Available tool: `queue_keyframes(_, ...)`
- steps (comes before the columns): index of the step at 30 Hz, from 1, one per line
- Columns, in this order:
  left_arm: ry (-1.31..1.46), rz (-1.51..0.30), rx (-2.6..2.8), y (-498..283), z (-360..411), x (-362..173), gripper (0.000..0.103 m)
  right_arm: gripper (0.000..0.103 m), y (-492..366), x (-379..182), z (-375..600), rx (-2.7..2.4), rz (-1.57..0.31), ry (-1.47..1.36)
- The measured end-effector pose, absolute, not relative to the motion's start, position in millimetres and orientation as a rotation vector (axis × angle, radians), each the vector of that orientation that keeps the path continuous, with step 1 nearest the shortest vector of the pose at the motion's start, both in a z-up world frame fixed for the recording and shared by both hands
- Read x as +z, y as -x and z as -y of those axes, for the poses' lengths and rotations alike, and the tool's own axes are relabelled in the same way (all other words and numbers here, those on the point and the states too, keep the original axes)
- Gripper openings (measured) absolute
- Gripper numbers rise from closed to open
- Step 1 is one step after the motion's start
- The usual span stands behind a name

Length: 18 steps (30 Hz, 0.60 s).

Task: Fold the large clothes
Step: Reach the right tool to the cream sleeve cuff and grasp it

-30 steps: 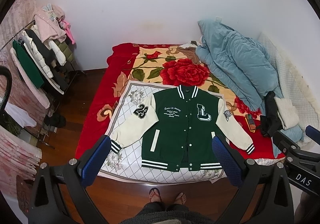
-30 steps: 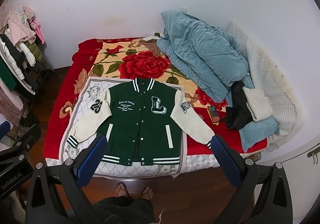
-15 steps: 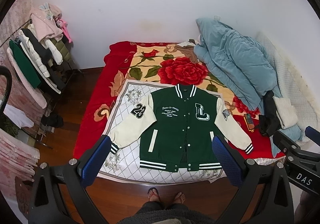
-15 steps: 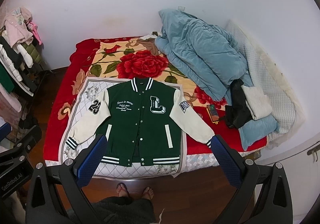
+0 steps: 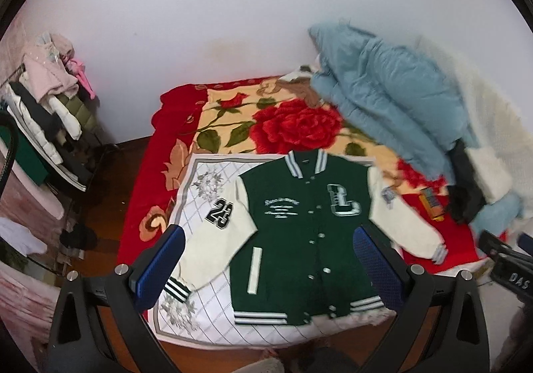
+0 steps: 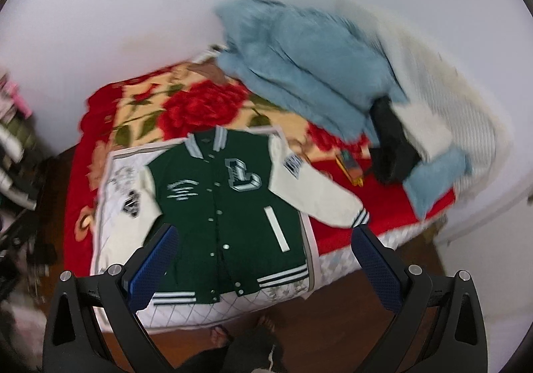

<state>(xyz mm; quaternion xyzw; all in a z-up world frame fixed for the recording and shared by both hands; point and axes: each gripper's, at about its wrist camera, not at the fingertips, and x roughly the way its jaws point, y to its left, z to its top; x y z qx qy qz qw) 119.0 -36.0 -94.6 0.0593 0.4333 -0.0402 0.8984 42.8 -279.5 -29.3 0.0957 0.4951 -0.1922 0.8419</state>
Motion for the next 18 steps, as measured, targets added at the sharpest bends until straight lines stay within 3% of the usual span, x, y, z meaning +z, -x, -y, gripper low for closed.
queue_keyframes(4,-0.152,-0.922,-0.031,-165,62,-158,0.103,0.079,-75,-123,349,-0.504,-1.145,-0.320)
queue_keyframes(10,-0.220,-0.996,0.088,-232,107,-258,0.103,0.074,-91,-281,469,-0.607,-1.239,-0.638)
queue_keyframes(12,-0.233,-1.033,0.111,-251,118,-292,0.103,0.074,-90,-340,512,-0.649,-1.246,-0.762)
queue_keyframes(14,-0.248,-1.082,0.134,-269,129,-330,0.103,0.067,-84,-392,547,-0.702,-1.237,-0.861)
queue_keyframes(18,-0.283,-1.165,0.171,-297,151,-407,0.103,0.067,-75,-480,590,-0.765,-1.216,-1.048)
